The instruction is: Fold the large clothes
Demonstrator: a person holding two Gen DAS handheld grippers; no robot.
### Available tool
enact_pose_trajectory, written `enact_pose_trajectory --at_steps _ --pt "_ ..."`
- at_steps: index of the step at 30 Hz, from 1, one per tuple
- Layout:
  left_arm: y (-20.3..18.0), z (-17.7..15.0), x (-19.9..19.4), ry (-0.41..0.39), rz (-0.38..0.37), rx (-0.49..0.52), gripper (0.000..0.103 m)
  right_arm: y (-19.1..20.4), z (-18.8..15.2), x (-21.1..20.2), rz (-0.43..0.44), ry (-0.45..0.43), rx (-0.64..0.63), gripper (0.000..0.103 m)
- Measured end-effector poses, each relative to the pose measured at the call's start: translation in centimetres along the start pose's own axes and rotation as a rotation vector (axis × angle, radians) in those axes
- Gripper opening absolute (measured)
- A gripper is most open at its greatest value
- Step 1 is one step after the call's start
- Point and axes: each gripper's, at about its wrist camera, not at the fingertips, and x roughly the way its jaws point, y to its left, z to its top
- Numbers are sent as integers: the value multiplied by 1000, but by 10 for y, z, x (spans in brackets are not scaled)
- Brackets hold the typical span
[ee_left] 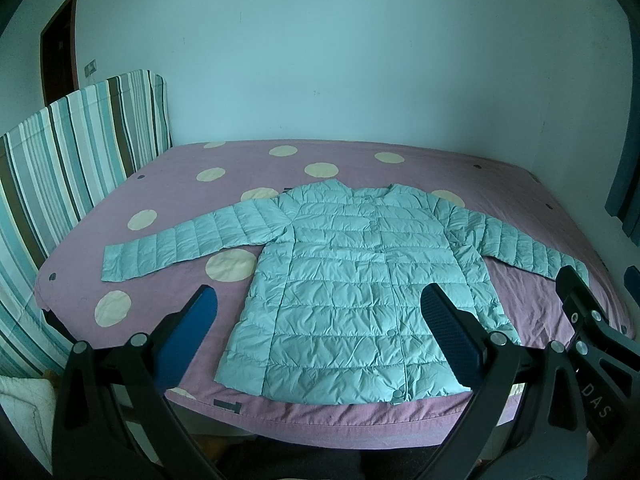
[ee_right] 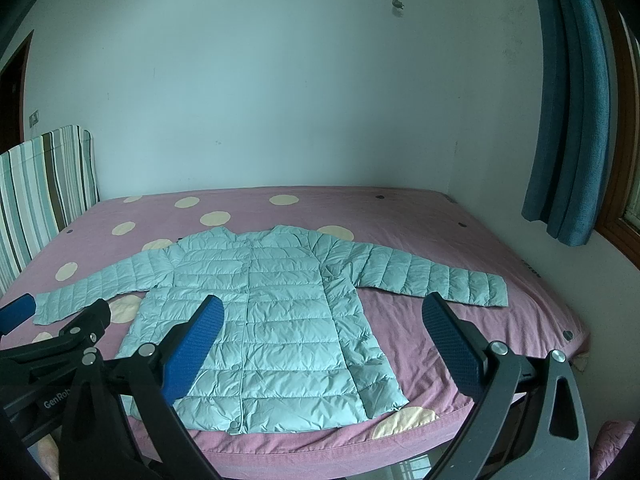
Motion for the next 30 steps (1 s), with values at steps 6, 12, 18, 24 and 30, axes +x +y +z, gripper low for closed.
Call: enact_pose_trajectory --at_steps 6,12,18,24,30 --pt "0 0 0 1 0 0 101 0 0 0 0 0 0 99" --pt "0 0 0 1 0 -1 101 0 -1 1 0 0 0 99" --pt "0 0 0 2 -1 -1 101 0 -1 1 0 0 0 99" --pt "0 0 0 2 0 -1 101 1 -1 2 1 1 1 99" --pt "0 0 0 4 0 -1 101 1 -1 3 1 2 0 99"
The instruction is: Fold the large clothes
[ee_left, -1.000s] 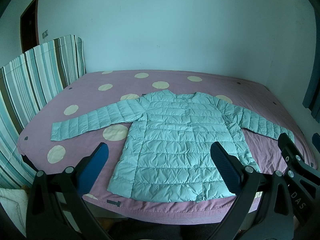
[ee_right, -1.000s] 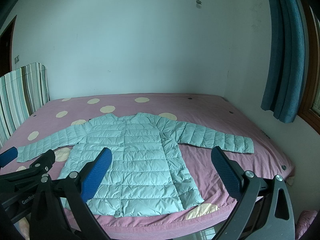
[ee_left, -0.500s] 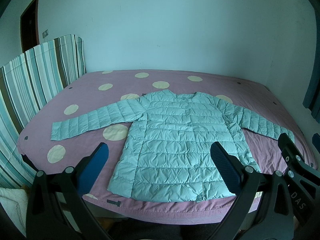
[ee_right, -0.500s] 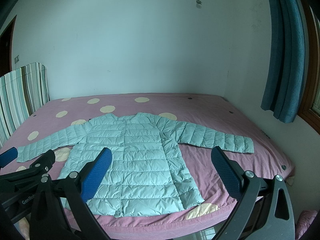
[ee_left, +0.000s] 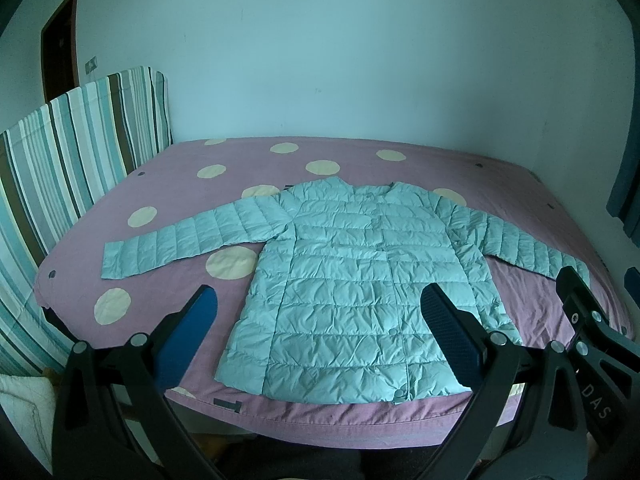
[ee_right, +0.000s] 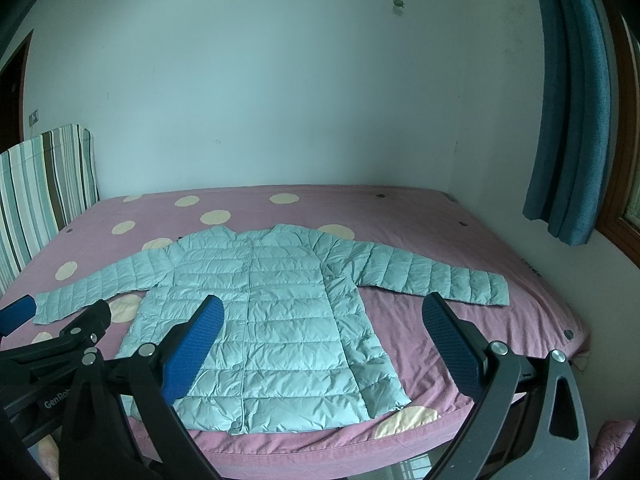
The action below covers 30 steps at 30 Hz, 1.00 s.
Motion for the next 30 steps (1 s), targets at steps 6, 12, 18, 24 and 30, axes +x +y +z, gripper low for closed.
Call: enact_pose_trajectory --at_steps 6,12,18,24,30 --pt "0 0 0 4 0 0 101 4 3 -1 2 7 -3 99" --pt "2 -7 19 28 3 0 101 7 2 10 6 29 -9 99" --pt "1 -3 37 70 -2 6 101 14 0 30 17 65 -8 99" --pt "5 5 82 119 8 -3 101 -2 -1 71 49 115 85 99" --pt "44 14 155 202 131 -74 101 -58 -8 143 -46 146 226 99"
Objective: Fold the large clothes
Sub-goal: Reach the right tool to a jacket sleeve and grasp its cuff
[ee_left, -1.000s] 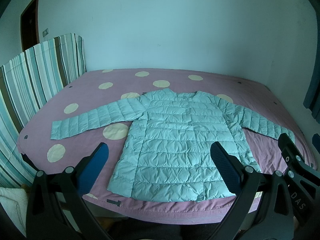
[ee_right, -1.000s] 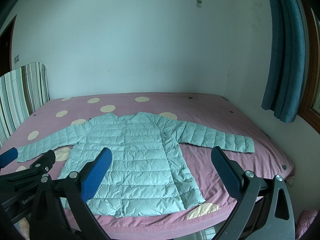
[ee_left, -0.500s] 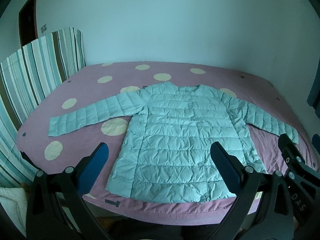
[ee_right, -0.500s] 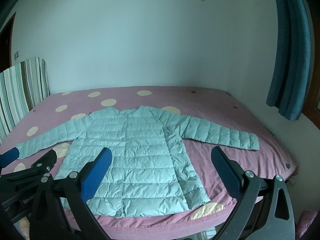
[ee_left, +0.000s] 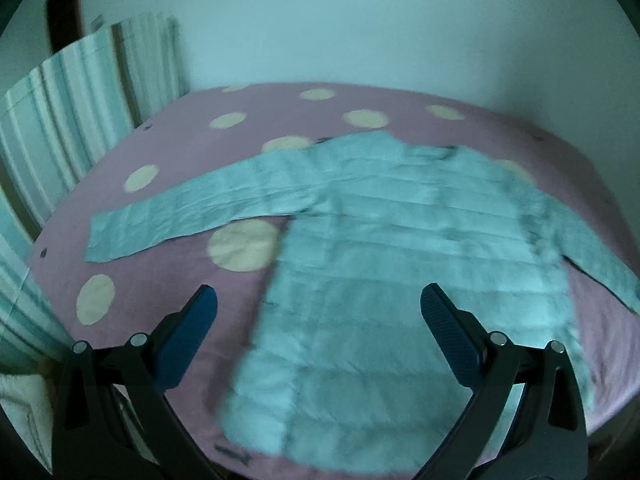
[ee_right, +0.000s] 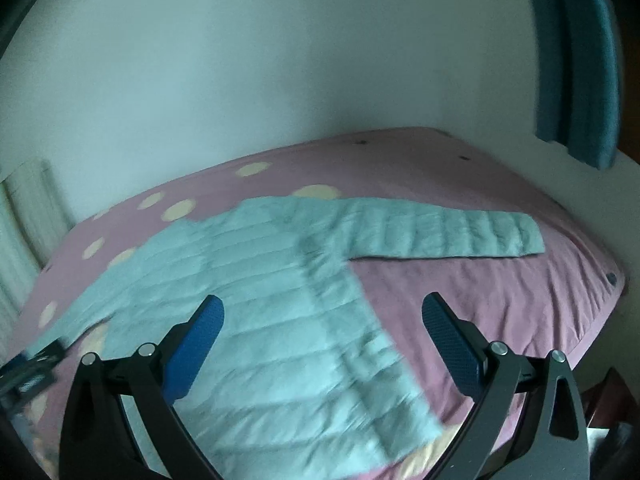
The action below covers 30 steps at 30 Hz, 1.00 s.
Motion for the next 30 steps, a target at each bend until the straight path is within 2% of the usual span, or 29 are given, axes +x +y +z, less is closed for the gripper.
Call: enact_pose_trajectory --at_steps 5,10,12,13,14,18,22,25,30 --pt "53 15 67 74 153 -134 101 -63 18 61 -130 41 67 99" --pt "103 14 116 131 322 -220 101 -155 38 97 -255 25 259 96" --pt "125 10 132 166 371 -265 101 -192 44 109 -320 27 319 80" --pt "135 9 140 183 389 -289 101 -206 45 116 -350 44 344 66" --pt "142 7 145 199 402 -307 101 -219 44 122 -367 63 372 63" --pt "169 2 159 214 468 -359 101 -269 39 140 -367 103 517 63" --pt "187 -1 172 218 571 -352 101 -297 33 147 -387 115 612 67" --pt "199 -4 182 239 575 -381 101 -307 33 158 -391 116 648 69" --pt "204 -8 184 224 564 -397 101 -320 33 187 -329 146 737 69"
